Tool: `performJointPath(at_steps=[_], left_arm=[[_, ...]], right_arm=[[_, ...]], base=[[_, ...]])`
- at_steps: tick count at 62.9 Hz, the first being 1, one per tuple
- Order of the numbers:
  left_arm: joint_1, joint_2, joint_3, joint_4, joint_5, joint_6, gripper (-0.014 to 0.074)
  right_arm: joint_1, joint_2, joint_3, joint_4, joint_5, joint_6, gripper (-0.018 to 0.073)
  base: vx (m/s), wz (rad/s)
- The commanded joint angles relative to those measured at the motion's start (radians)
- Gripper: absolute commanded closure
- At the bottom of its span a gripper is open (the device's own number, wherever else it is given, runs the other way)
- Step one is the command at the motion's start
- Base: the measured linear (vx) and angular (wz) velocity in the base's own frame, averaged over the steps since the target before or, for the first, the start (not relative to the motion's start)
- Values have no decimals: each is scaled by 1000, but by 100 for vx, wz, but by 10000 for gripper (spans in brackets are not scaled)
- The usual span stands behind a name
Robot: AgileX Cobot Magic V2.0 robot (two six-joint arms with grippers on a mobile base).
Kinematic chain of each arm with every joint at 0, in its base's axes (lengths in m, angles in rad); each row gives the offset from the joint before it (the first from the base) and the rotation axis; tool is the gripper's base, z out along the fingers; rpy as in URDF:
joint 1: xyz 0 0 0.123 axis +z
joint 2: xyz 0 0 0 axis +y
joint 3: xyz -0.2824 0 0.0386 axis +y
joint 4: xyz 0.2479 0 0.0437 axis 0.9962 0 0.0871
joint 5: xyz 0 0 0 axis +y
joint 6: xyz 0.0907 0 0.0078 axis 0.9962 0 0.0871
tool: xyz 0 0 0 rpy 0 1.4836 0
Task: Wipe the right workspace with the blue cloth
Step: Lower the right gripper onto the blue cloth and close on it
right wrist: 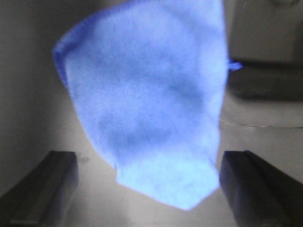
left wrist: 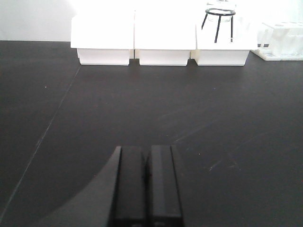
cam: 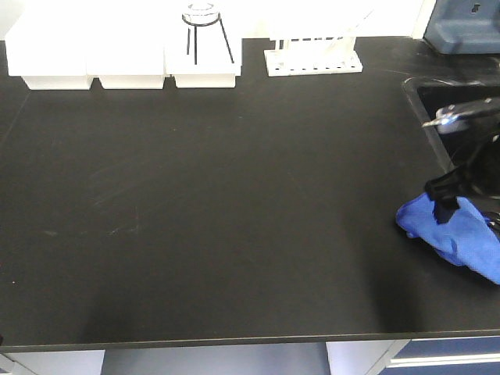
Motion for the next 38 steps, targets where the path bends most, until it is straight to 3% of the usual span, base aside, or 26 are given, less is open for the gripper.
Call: performJointPath(at_steps=[1,28,33,38], left_arm=[[-4,-15,30,1,-83,-8,602],[-4,-15,30,1,-83,-8,602],[-4,-15,30,1,-83,-8,602],[-4,-15,30,1,-83,-8,602]], right_arm=[[-5,7,-30,-24,-13,7,-51],[-5,151,-30,-127,-48,41,-7],[-5,153,-30,-126,-76,44,50],[-5,153,-30,-123,-102,46,175]], base=[[0,0],[0,0],[0,0],[0,0]])
